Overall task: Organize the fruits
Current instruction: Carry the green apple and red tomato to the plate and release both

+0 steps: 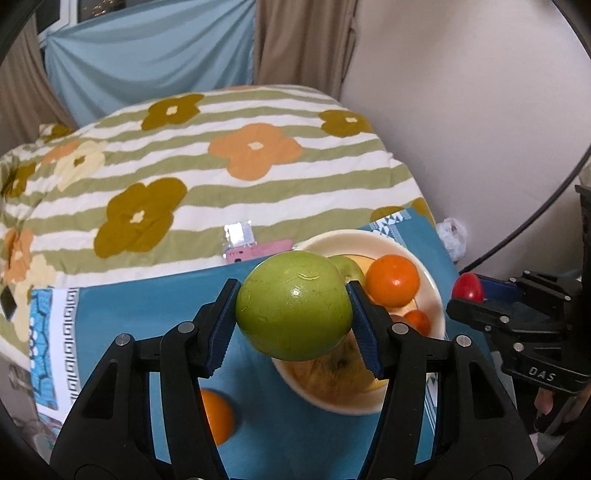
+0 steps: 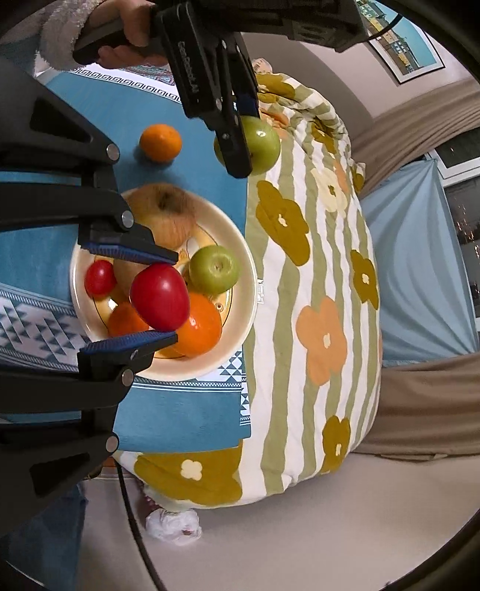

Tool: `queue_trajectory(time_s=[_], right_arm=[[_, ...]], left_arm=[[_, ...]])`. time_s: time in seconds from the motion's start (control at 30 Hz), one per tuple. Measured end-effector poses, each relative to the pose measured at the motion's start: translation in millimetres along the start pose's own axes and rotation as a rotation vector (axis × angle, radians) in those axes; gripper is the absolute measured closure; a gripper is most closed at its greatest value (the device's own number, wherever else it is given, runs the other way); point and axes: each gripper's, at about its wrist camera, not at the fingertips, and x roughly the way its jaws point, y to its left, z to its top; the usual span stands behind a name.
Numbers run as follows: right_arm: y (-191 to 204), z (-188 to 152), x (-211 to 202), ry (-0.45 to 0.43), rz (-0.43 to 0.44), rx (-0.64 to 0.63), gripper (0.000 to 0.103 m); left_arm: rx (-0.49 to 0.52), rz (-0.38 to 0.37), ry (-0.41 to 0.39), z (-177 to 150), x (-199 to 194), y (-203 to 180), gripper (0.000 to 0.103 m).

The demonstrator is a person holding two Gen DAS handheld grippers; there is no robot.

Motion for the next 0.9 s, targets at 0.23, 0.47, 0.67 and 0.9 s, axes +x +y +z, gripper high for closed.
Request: queue_trajectory(time_s=[0.23,0.47,0.67,0.9], right_arm=[[-11,-1,11,0.004,0.041,-0.004,0.07],[-18,-7,14,-0.003,0.058,0.01,0.07],[-21,-10,7,-0.017,0.041,0.022,0.07],[-16,-9,-3,-0.033,0.024,0.03,0.07]], left_arm=[[-0.005,0.011,0.064,-3,39,-5,0.041],[-0.012,0.014,0.069,-2,49,-5,0.024],[-0.021,0.021,0.023,1,29,-1,0.0],[-0.019,0.036,0.021,-9,5,6,0.0]])
